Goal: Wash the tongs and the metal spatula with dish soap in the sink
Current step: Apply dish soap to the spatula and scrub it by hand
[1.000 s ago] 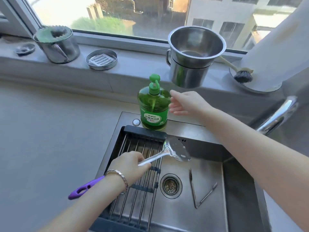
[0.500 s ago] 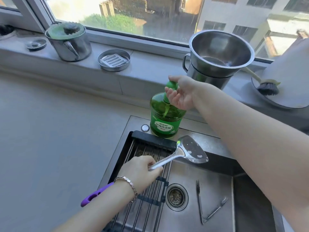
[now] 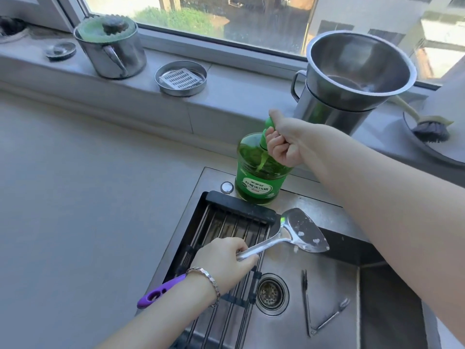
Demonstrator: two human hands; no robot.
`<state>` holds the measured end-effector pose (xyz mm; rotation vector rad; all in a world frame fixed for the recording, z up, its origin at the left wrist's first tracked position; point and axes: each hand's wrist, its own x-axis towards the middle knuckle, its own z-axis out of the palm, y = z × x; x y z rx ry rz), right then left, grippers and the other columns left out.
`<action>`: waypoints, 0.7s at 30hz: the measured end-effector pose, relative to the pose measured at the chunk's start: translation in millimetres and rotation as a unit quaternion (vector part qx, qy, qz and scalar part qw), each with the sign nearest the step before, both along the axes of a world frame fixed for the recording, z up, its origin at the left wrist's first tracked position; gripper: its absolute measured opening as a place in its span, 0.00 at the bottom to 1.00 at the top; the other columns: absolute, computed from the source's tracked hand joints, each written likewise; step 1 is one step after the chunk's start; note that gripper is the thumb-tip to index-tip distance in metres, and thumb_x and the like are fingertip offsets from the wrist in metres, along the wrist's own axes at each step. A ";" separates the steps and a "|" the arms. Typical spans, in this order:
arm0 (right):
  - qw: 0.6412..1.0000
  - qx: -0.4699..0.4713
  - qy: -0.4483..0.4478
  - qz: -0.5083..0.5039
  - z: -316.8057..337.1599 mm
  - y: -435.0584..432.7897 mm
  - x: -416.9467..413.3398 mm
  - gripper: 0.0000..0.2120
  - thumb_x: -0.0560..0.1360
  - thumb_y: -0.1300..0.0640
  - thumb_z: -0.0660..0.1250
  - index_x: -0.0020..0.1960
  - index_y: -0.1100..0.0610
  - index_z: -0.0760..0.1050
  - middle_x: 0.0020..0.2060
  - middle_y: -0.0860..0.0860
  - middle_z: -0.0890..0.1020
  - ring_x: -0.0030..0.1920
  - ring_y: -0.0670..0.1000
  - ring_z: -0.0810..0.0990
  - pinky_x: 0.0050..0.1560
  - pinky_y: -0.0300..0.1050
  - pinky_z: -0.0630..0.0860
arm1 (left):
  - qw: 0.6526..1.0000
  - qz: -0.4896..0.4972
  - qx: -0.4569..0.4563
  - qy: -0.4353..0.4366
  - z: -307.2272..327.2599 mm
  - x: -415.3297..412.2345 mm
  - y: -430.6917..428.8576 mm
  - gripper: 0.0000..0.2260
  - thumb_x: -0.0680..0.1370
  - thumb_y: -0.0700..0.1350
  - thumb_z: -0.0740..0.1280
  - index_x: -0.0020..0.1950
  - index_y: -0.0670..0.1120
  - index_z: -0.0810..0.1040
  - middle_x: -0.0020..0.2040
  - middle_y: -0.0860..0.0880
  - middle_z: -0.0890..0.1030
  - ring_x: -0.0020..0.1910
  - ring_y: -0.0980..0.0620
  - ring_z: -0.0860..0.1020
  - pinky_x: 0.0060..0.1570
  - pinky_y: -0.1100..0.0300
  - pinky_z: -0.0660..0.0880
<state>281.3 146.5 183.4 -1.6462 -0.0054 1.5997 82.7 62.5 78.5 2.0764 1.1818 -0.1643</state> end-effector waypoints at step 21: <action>0.949 0.159 0.172 -0.212 -11.8 -160.4 -34.0 0.25 0.82 0.50 0.48 0.47 0.71 0.73 0.44 0.64 0.79 0.43 0.60 0.80 0.36 0.48 0.81 | 0.987 -0.131 0.008 0.096 36.9 2.9 -38.3 0.08 0.78 0.52 0.58 0.56 0.54 0.71 0.34 0.55 0.71 0.31 0.53 0.70 0.29 0.62 0.66</action>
